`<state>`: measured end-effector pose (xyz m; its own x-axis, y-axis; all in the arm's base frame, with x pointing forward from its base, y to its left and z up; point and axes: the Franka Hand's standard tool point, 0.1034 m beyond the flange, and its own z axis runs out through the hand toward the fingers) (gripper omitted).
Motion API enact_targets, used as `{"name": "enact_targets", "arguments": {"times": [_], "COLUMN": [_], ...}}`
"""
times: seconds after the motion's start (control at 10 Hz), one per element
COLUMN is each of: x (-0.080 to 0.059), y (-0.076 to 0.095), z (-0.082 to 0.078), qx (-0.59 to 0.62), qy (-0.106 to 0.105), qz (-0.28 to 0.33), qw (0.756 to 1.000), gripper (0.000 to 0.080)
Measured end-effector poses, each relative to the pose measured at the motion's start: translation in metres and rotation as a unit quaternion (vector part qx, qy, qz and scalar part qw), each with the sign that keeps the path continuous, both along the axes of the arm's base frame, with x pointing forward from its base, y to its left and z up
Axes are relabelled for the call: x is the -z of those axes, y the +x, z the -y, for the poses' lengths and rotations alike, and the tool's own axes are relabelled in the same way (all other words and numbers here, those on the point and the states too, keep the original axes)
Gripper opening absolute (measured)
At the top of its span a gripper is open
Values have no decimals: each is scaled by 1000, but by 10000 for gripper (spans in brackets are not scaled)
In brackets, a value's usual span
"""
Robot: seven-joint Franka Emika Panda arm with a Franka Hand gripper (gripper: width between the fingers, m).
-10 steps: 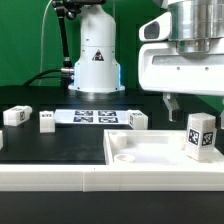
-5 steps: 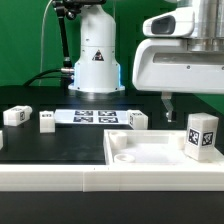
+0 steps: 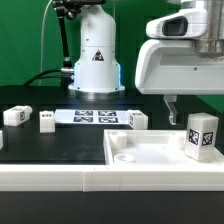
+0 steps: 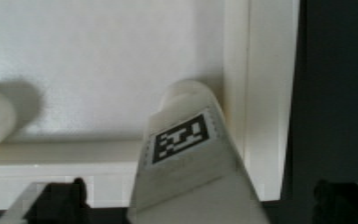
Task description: Assemble one leg
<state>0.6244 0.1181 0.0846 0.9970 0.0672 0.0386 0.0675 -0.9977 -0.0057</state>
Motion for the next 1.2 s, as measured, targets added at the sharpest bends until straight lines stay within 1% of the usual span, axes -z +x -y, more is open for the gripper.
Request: {"name": "enact_targets", "arguments": {"times": [0.1,0.2,0.3,0.4,0.6,0.7,0.9,1.1,1.2], "x": [0,0,0,0,0,0,1,2,2], "y": [0,0,0,0,1,1,1,0,-1], "z": [0,0,0,1,2,1,0,-2,-3], "qx": [5,6,8,18,73,164,289,425,468], "qy": [0,0,0,1,12,21,27,31,31], "qz": [0,0,0,-1,-1,2,6,5,5], "qw": [1000,1000,1000,1000,997,986,957,905,883], "gripper": [525,386,290,290,291,291,291,291,291]}}
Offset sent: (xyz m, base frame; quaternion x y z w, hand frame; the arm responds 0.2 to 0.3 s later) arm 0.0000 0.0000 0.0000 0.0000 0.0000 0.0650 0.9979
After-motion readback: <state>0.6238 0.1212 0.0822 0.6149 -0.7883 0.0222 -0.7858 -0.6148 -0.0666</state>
